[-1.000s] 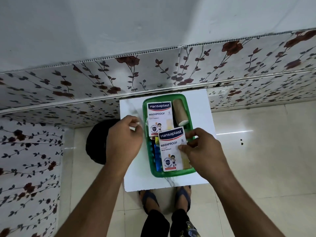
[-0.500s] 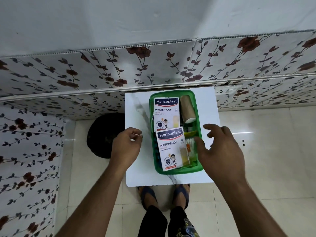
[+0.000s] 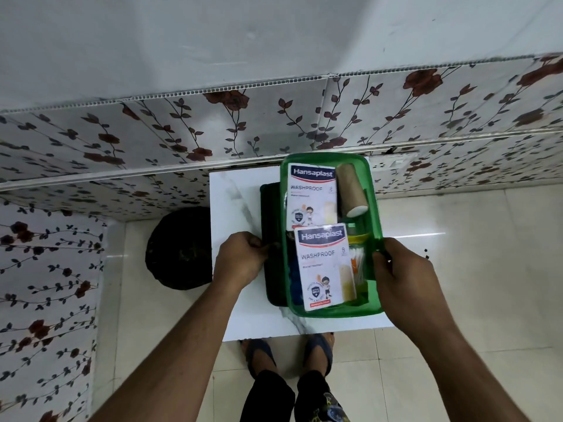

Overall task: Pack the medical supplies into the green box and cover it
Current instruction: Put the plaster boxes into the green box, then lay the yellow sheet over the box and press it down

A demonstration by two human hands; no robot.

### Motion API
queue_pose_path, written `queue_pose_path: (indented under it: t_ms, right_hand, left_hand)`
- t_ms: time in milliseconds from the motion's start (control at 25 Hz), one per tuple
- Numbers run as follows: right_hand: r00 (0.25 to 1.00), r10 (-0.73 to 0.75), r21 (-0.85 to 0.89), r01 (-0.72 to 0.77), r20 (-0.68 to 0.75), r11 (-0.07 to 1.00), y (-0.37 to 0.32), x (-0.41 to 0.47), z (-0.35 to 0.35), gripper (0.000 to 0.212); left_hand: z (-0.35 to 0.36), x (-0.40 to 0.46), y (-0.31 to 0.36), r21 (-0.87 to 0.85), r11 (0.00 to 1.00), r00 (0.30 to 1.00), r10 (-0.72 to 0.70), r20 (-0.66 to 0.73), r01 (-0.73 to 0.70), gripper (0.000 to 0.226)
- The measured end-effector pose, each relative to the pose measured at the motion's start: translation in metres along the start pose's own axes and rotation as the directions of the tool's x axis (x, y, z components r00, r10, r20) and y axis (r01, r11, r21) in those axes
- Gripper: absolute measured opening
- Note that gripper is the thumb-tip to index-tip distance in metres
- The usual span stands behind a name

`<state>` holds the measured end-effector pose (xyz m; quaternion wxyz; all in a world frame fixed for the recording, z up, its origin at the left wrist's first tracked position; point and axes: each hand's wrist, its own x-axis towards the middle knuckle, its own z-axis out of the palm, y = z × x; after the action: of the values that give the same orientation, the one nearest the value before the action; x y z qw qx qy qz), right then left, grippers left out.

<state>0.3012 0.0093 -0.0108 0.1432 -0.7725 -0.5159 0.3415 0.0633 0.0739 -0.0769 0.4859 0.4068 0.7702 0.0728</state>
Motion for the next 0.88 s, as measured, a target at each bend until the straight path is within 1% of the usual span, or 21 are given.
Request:
queue_pose_path:
  t_ms: [40, 80, 120, 200, 240, 320, 400, 480, 560, 680, 760, 880]
  right_hand:
    - [1.000, 0.013, 0.017, -0.013, -0.017, 1.000, 0.004, -0.002, -0.007, 0.020]
    - [0.999, 0.029, 0.033, -0.028, -0.031, 0.999, 0.008, -0.004, -0.013, 0.020]
    - [0.998, 0.042, 0.046, -0.040, -0.042, 0.998, 0.011, -0.006, -0.018, 0.020]
    - [0.997, 0.068, 0.065, -0.065, -0.048, 0.996, 0.017, -0.007, -0.024, 0.022]
    - [0.996, 0.076, 0.067, -0.073, -0.043, 0.995, 0.019, -0.007, -0.024, 0.023]
    - [0.997, 0.070, 0.056, -0.068, -0.028, 0.996, 0.018, -0.005, -0.018, 0.023]
    - [0.998, 0.055, 0.047, -0.056, 0.010, 0.997, 0.012, -0.003, -0.003, 0.020]
    - [0.999, 0.025, 0.066, -0.028, 0.046, 0.997, 0.001, -0.001, 0.017, 0.017]
    - [0.997, -0.009, 0.103, 0.001, 0.075, 0.995, -0.012, 0.002, 0.033, 0.016]
    - [0.987, -0.024, 0.170, -0.004, 0.160, 0.985, -0.022, 0.004, 0.051, 0.014]
    - [0.979, 0.017, 0.240, -0.066, 0.202, 0.969, -0.020, 0.005, 0.053, 0.015]
    - [0.958, 0.084, 0.422, -0.198, 0.274, 0.885, -0.011, 0.003, 0.047, 0.021]
  left_hand:
    - [0.003, 0.000, 0.003, 0.088, 0.996, 0.999, 0.034, 0.001, -0.034, 0.025]
    - [0.005, -0.001, 0.005, 0.132, 0.989, 0.998, 0.058, 0.016, -0.059, 0.024]
    - [0.004, -0.003, 0.007, 0.118, 0.991, 0.998, 0.056, 0.043, -0.061, 0.023]
    - [-0.009, -0.012, 0.014, -0.026, 1.000, 0.998, 0.007, 0.062, -0.006, 0.023]
    - [-0.020, -0.019, 0.016, -0.061, 0.998, 1.000, 0.009, 0.023, -0.008, 0.023]
    - [-0.045, -0.039, 0.019, 0.030, 0.994, 0.984, 0.104, -0.142, -0.100, 0.026]
    - [-0.067, -0.065, 0.027, 0.147, 0.970, 0.929, 0.231, -0.290, -0.195, 0.029]
    - [-0.076, -0.088, 0.039, 0.245, 0.935, 0.875, 0.333, -0.351, -0.257, 0.028]
    - [-0.071, -0.098, 0.048, 0.349, 0.887, 0.843, 0.420, -0.335, -0.303, 0.017]
    - [-0.046, -0.102, 0.058, 0.495, 0.813, 0.822, 0.488, -0.294, -0.306, 0.034]
    - [-0.023, -0.102, 0.063, 0.570, 0.776, 0.829, 0.487, -0.273, -0.268, 0.043]
    - [0.011, -0.097, 0.065, 0.623, 0.742, 0.858, 0.467, -0.215, -0.248, 0.046]
